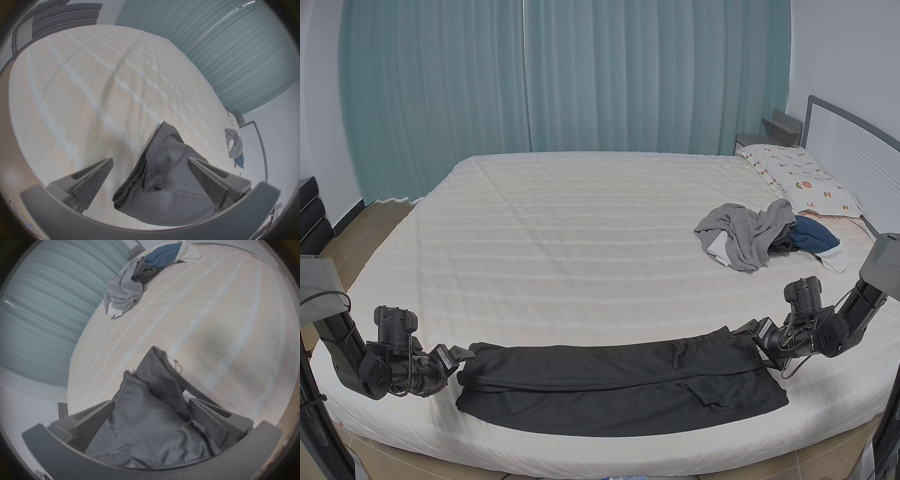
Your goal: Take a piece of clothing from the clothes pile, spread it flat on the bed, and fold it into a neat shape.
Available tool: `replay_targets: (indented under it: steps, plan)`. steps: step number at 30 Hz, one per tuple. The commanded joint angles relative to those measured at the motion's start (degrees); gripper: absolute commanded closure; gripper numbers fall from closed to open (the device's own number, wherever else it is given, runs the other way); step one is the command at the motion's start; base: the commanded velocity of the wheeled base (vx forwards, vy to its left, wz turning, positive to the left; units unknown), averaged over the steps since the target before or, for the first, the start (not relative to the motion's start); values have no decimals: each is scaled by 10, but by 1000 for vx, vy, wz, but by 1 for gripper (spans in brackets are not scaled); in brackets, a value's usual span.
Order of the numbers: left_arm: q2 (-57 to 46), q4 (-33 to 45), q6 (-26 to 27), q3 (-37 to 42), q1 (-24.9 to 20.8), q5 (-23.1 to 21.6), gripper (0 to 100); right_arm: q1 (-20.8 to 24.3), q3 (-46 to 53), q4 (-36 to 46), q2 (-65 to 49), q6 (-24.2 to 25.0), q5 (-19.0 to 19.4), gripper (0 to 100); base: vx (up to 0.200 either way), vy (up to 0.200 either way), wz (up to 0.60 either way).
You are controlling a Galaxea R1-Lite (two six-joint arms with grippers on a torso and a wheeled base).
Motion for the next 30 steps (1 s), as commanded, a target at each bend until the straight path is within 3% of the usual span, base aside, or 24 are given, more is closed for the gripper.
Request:
replay_targets:
  steps: [1,12,18,21,29,30]
  plan:
    - [2,0,-4,-2,2,-3,0,-11,1,1,18,-1,13,100,0,0,0]
    - [12,2,-33,-58,16,-12,0,-48,23,1,-12,0,40,100,0,0,0]
    - [92,5,-35,-149,2,-6,0,-90,72,0,-62,3,128,100,0,0,0]
    - [114,7,-35,-171,-14,-5,0,-95,83,-3,-62,4,155,100,0,0,0]
    - [159,-1,-30,-213,-48,49,0,-98,102,-58,-59,6,161,100,0,0,0]
    - [162,-1,-29,-218,-49,59,100,-96,105,-63,-57,6,161,100,0,0,0]
